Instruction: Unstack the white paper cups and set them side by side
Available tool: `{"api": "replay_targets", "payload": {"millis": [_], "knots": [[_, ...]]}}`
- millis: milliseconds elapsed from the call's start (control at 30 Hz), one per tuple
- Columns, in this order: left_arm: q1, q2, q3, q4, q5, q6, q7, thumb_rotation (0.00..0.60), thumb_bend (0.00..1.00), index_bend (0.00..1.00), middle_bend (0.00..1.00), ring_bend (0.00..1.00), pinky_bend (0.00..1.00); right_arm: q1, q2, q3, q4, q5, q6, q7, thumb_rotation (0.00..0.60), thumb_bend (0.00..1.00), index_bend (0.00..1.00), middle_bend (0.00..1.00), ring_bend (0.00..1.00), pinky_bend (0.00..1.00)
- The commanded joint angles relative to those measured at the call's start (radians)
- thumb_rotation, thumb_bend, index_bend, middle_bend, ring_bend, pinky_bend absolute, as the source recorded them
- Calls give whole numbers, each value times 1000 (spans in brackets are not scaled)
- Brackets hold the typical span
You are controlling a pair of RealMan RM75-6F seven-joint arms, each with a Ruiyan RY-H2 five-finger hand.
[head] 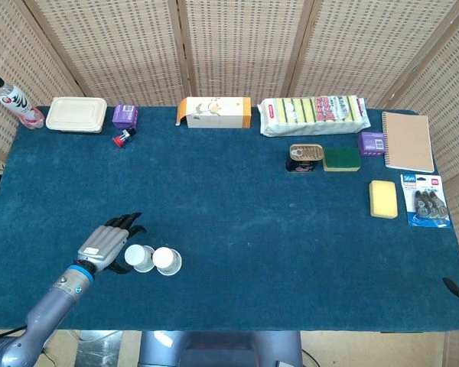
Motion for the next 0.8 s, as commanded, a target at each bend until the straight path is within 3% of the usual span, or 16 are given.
{"api": "replay_targets", "payload": {"millis": [33,100,267,433,633,800], "knots": [[11,15,1,-11,18,9,-17,600,204,2,0,0,91,0,0,0,-1,-1,0,-4,600,14,111,0,0,0],[34,35,2,-24,60,35,-45,600,203,0,0,0,92,1,-2,-1,-1,-1,0,-8,600,14,111,0,0,0],[161,66,38,-18,267,216,-105,600,195,0,0,0,91,4,-9,-1,0,-1,-3,-28,600,14,110,0,0,0],[331,56,95,65,477,454,-194,600,191,0,0,0,91,9,-19,-5,-1,-12,-7,-53,600,15,111,0,0,0],[463,42,123,149,555,600,-263,600,190,0,0,0,91,16,-38,-11,0,-25,-13,-95,600,13,111,0,0,0],[523,33,131,190,593,647,-287,600,190,0,0,0,91,20,-51,-13,0,-28,-17,-127,600,14,111,0,0,0]]}}
